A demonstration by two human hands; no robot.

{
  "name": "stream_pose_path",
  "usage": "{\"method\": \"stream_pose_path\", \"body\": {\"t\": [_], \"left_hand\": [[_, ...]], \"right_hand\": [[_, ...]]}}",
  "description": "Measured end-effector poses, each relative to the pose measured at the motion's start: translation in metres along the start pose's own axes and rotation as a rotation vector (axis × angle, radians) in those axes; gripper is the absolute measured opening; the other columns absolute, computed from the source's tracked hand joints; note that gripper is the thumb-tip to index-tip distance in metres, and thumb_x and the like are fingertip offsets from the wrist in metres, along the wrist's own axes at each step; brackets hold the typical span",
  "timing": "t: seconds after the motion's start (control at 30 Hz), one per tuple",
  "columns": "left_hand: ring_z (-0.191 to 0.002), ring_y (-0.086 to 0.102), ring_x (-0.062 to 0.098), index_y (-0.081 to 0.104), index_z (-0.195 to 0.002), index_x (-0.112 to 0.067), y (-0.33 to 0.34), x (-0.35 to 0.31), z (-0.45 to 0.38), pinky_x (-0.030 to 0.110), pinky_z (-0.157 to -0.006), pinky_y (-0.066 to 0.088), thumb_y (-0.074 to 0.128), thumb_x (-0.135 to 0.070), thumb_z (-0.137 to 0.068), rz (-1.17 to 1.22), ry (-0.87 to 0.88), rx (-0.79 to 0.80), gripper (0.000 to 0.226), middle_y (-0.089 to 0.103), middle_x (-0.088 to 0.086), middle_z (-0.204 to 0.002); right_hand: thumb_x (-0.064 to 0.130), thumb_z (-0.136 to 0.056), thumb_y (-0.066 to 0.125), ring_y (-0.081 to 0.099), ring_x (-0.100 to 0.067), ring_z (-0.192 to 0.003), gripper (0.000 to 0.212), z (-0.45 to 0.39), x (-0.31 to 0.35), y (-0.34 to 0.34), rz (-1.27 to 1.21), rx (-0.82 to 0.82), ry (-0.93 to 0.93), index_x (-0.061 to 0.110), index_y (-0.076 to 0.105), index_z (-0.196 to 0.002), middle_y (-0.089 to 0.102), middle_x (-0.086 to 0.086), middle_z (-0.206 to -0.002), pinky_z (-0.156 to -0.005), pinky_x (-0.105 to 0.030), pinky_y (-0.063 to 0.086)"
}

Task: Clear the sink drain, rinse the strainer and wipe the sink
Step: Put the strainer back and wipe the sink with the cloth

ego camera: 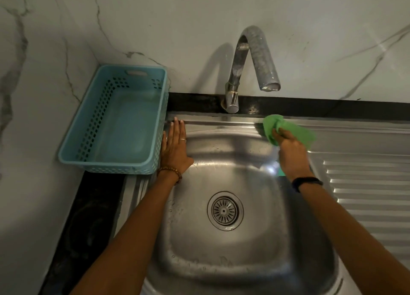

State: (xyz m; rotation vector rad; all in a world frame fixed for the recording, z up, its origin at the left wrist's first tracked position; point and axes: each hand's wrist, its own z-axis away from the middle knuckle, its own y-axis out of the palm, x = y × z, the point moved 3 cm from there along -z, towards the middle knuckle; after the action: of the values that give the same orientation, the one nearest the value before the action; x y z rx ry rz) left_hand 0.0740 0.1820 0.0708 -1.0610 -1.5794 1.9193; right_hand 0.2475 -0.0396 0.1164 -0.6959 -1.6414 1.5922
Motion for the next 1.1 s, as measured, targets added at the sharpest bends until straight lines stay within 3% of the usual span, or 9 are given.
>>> {"method": "stream_pose_path", "body": {"t": [0.23,0.33,0.4,0.47,0.53,0.7,0.87,1.03,1.1], "left_hand": [[-0.142,-0.017,0.022,-0.016,-0.144,-0.012,-0.002,-0.001,0.000,0.033,-0.108,-0.018,0.065,-0.017,-0.072,-0.001,0.003,0.016,0.108,-0.018,0.011,-0.155],[-0.142,-0.018,0.023,-0.016,-0.144,-0.012,-0.002,0.000,-0.001,0.034,-0.109,-0.016,0.065,-0.019,-0.073,-0.016,-0.001,0.044,0.108,-0.019,0.011,-0.155],[-0.142,-0.017,0.024,-0.015,-0.144,-0.012,-0.003,0.000,-0.003,0.038,-0.113,-0.012,0.064,-0.015,-0.073,-0.023,-0.006,0.069,0.106,-0.019,0.012,-0.154],[-0.142,-0.016,0.025,-0.014,-0.144,-0.012,-0.004,-0.002,-0.003,0.045,-0.116,-0.004,0.062,-0.012,-0.073,-0.019,-0.026,0.094,0.105,-0.019,0.012,-0.154],[-0.143,-0.016,0.025,-0.014,-0.144,-0.015,-0.004,-0.004,0.002,0.053,-0.114,0.003,0.064,-0.014,-0.072,-0.020,-0.070,0.087,0.106,-0.018,0.012,-0.155],[-0.143,-0.011,0.027,-0.013,-0.140,-0.021,0.020,-0.077,0.029,0.053,-0.113,-0.005,0.063,-0.029,-0.079,-0.101,0.096,-0.012,0.097,-0.008,0.011,-0.156],[-0.136,-0.025,0.021,-0.014,-0.140,-0.024,0.046,-0.209,0.020,0.040,-0.109,-0.018,0.042,-0.048,-0.090,-0.023,0.266,-0.049,0.078,-0.020,-0.001,-0.149],[-0.144,-0.009,0.028,-0.006,-0.146,-0.014,0.055,-0.263,-0.009,0.043,-0.116,-0.005,0.046,-0.048,-0.088,-0.023,0.188,0.034,0.085,-0.007,0.009,-0.157],[-0.144,-0.007,0.030,-0.005,-0.146,-0.014,0.057,-0.263,-0.015,0.045,-0.116,0.000,0.051,-0.045,-0.087,0.112,0.141,0.097,0.088,-0.005,0.010,-0.157]], "right_hand": [[-0.016,-0.081,0.042,0.056,-0.042,-0.106,0.048,-0.006,0.028,-0.001,-0.150,-0.059,0.173,0.001,0.054,-0.125,0.050,-0.022,-0.133,-0.091,-0.046,0.045],[-0.018,-0.080,0.040,0.045,-0.040,-0.125,0.060,-0.004,0.066,0.011,-0.253,-0.052,0.068,0.005,0.043,-0.136,0.031,-0.022,-0.148,-0.101,-0.043,0.040],[-0.017,-0.083,0.039,0.024,-0.033,-0.141,0.069,-0.004,0.088,0.020,-0.251,0.006,-0.050,0.010,0.027,-0.145,0.011,-0.016,-0.157,-0.111,-0.040,0.032],[-0.014,-0.086,0.041,0.006,-0.030,-0.146,0.073,-0.005,0.097,0.027,-0.169,0.042,-0.163,0.013,0.015,-0.148,0.000,-0.012,-0.159,-0.116,-0.040,0.026],[-0.012,-0.087,0.044,0.002,-0.031,-0.146,0.074,-0.009,0.089,0.027,-0.081,0.032,-0.235,0.012,0.010,-0.148,-0.001,-0.013,-0.159,-0.119,-0.041,0.016],[-0.004,-0.093,0.033,0.009,-0.035,-0.145,0.062,-0.011,0.001,0.022,0.020,-0.017,-0.200,0.008,0.006,-0.148,0.000,-0.017,-0.158,-0.120,-0.042,0.013],[0.003,-0.096,0.030,0.016,-0.032,-0.143,0.053,-0.017,-0.103,0.005,-0.012,-0.053,-0.059,0.006,0.014,-0.147,0.009,-0.021,-0.156,-0.120,-0.039,0.012],[0.004,-0.091,0.044,0.020,-0.033,-0.142,0.058,-0.019,-0.239,-0.026,-0.021,-0.047,0.147,0.001,0.021,-0.144,0.021,-0.027,-0.151,-0.118,-0.039,0.016],[0.000,-0.090,0.045,0.021,-0.036,-0.141,0.059,-0.015,-0.286,-0.039,-0.086,-0.041,0.234,0.001,0.022,-0.144,0.021,-0.028,-0.150,-0.116,-0.042,0.020]]}}
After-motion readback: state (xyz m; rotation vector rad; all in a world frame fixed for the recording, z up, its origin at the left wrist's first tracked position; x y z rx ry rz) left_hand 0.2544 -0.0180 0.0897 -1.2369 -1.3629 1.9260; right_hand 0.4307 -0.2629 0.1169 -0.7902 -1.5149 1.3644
